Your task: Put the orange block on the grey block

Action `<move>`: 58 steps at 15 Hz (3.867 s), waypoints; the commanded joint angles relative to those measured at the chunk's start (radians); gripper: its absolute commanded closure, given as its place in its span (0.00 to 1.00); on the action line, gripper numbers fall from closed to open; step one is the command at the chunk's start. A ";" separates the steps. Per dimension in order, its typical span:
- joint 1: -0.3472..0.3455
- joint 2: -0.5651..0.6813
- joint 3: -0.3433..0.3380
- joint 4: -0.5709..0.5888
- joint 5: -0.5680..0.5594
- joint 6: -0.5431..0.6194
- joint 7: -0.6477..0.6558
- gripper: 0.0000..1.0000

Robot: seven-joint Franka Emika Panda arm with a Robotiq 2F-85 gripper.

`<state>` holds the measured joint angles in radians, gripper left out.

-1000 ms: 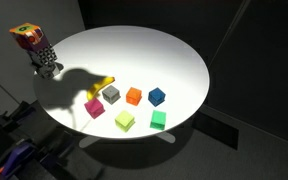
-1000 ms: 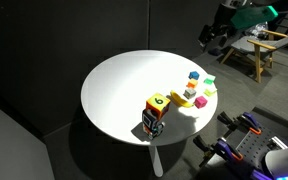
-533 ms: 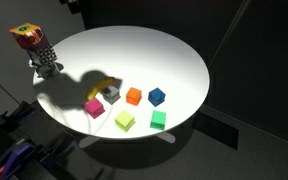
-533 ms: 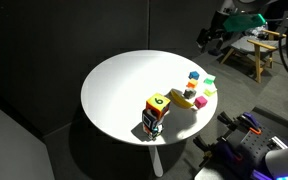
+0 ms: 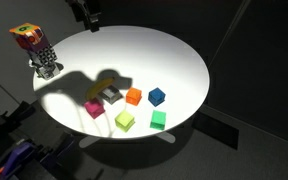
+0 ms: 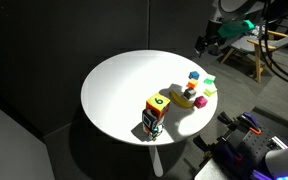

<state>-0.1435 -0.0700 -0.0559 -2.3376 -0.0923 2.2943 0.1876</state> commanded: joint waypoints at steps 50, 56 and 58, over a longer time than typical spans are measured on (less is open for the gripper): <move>-0.109 0.650 -0.053 0.401 0.130 0.077 -0.506 0.00; -0.112 0.725 -0.046 0.481 0.115 0.100 -0.507 0.00; -0.107 0.746 -0.049 0.497 0.106 0.120 -0.498 0.00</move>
<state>-0.2528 0.6370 -0.1056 -1.8877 0.0444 2.3927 -0.3467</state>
